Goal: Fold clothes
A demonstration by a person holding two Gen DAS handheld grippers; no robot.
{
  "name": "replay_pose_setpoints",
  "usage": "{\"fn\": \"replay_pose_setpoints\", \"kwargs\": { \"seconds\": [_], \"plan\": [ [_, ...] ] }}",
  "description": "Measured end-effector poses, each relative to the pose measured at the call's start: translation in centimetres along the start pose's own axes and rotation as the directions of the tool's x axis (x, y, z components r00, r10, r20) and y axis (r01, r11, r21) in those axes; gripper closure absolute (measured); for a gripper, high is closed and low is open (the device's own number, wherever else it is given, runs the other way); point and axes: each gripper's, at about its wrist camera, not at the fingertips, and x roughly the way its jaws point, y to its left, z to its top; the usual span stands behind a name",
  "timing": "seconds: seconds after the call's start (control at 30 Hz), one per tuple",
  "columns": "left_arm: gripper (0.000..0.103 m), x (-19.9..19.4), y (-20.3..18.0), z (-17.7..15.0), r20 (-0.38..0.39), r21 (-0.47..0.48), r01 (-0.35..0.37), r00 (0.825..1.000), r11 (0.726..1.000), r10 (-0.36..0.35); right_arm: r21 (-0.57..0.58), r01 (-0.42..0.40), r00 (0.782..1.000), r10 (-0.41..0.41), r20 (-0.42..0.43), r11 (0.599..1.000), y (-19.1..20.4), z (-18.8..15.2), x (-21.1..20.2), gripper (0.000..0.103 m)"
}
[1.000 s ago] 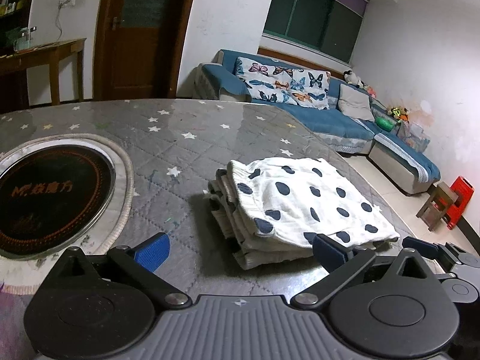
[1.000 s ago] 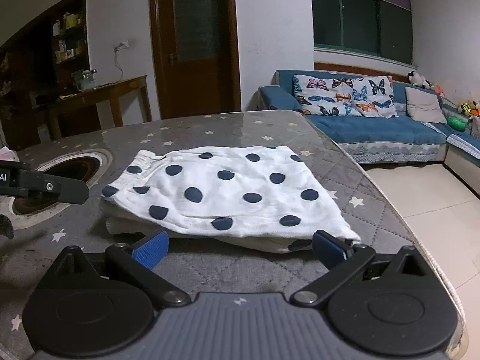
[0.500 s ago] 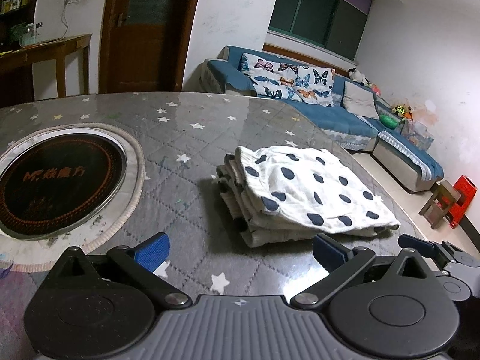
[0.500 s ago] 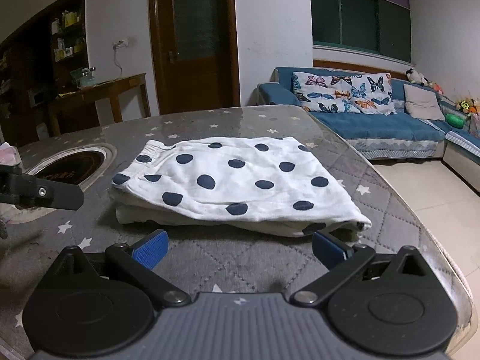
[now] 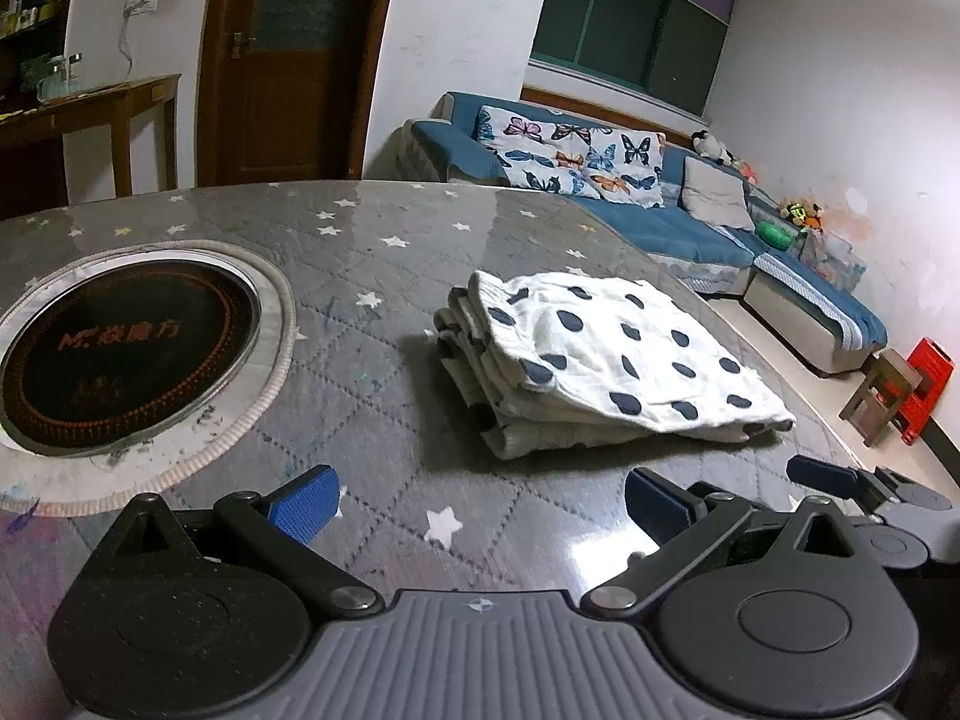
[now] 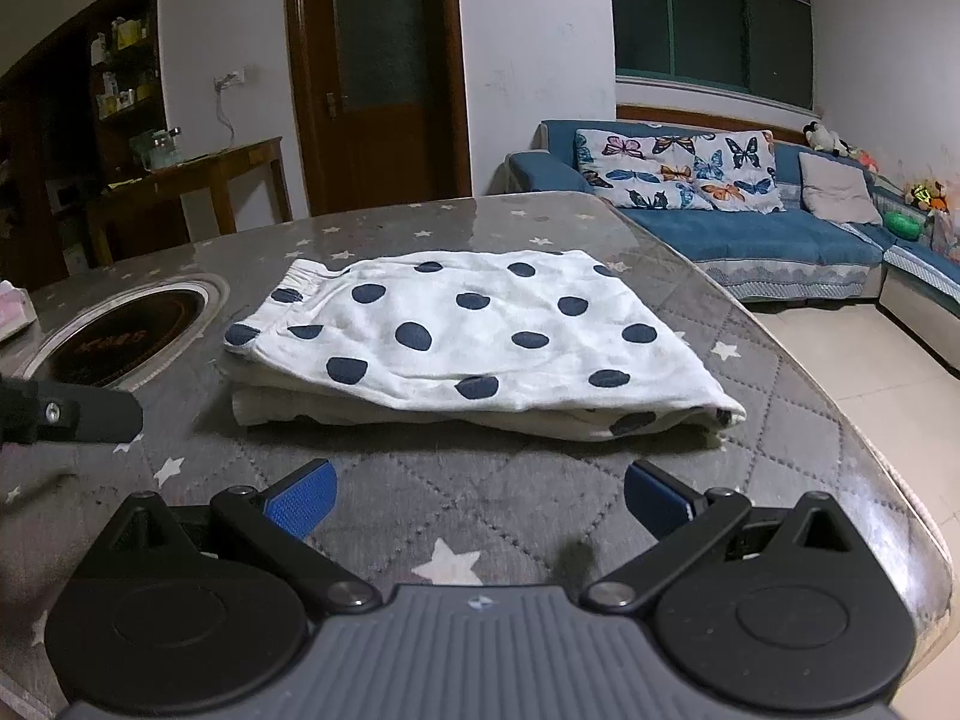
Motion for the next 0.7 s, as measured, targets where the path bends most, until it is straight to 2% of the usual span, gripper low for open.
{"fn": "replay_pose_setpoints", "kwargs": {
  "seconds": [0.7],
  "plan": [
    [0.000, -0.5, -2.1, -1.4, -0.008, 0.058, 0.020, 1.000, 0.998, -0.020, 0.018, -0.012, 1.000, 0.012, -0.002, 1.000, 0.2, -0.6, -0.1, 0.000]
  ]
}}
